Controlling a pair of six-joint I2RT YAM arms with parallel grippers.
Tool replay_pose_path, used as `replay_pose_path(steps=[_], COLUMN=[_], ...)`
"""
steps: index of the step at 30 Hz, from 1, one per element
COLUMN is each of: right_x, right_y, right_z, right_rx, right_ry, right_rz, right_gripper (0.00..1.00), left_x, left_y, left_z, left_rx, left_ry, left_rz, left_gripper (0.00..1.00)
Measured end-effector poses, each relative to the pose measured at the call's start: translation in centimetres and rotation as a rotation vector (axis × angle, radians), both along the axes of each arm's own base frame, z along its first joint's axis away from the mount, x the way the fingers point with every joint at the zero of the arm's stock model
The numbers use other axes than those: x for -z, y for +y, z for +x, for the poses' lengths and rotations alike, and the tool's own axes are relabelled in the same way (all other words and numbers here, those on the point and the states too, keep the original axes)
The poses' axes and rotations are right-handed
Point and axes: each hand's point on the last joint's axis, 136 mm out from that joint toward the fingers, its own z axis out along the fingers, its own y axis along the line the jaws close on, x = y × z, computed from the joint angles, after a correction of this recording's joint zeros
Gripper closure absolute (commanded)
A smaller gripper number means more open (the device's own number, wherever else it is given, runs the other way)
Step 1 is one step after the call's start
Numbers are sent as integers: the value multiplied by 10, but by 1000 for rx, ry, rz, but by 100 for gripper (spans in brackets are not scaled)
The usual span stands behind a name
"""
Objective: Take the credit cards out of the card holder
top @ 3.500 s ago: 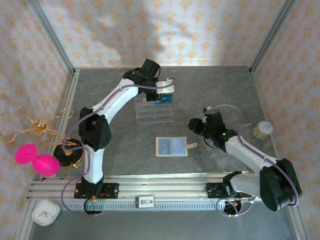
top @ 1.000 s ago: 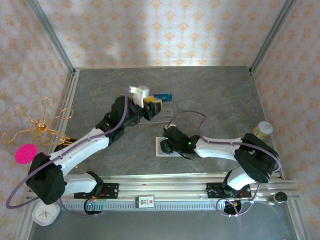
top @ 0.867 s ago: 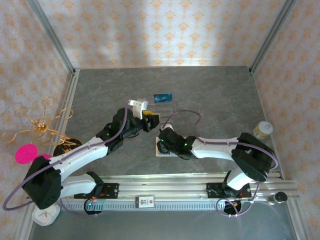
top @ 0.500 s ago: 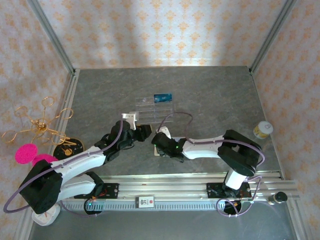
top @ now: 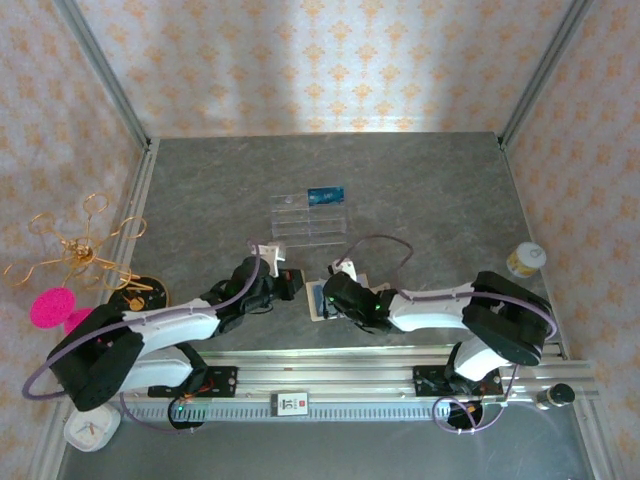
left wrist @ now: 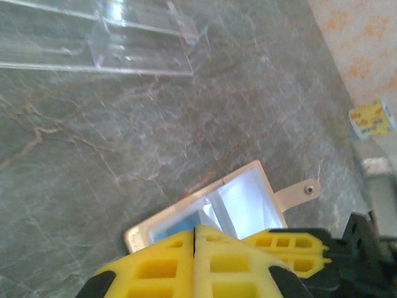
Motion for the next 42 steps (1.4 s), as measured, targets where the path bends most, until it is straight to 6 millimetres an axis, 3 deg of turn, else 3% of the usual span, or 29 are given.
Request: replay_pose_path(steps=[5, 6, 9, 11, 17, 20, 24, 28, 32, 34, 36, 42], right_x=[-9, -12, -19, -26, -61, -63, -56, -68, -70, -67, -62, -45], right_y=[5, 5, 2, -2, -30, -51, -70, -68, -56, -45, -31, 3], right_z=[0, 0, -2, -2, -1, -3, -8, -9, -14, -14, -15, -15], right_rx=[10, 13, 23, 37, 128, 176, 211, 205, 137, 94, 42, -67], right_ry=[-5, -6, -14, -24, -100, -120, -114, -121, -92, -58, -17, 103], right_rz=[72, 84, 116, 141, 232, 227, 202, 253, 276, 275, 276, 278], right_gripper=[100, 96, 66, 59, 58, 59, 62, 68, 71, 71, 67, 62], left_x=[22, 29, 42, 44, 33, 31, 42, 40, 1, -8, -3, 51], left_y=[-17, -19, -23, -30, -77, -98, -113, -93, -59, -44, -32, -4], left_z=[-12, -14, -15, -14, -14, -13, -18, -27, -22, -15, -12, -30], left_rx=[59, 69, 80, 94, 207, 254, 312, 285, 194, 146, 113, 93], left_ry=[51, 66, 103, 113, 111, 107, 134, 135, 40, 10, 11, 119], left_rz=[19, 29, 55, 61, 53, 63, 92, 116, 60, 47, 62, 188], left_gripper=[100, 100, 100, 100, 100, 100, 99, 96, 100, 100, 100, 100])
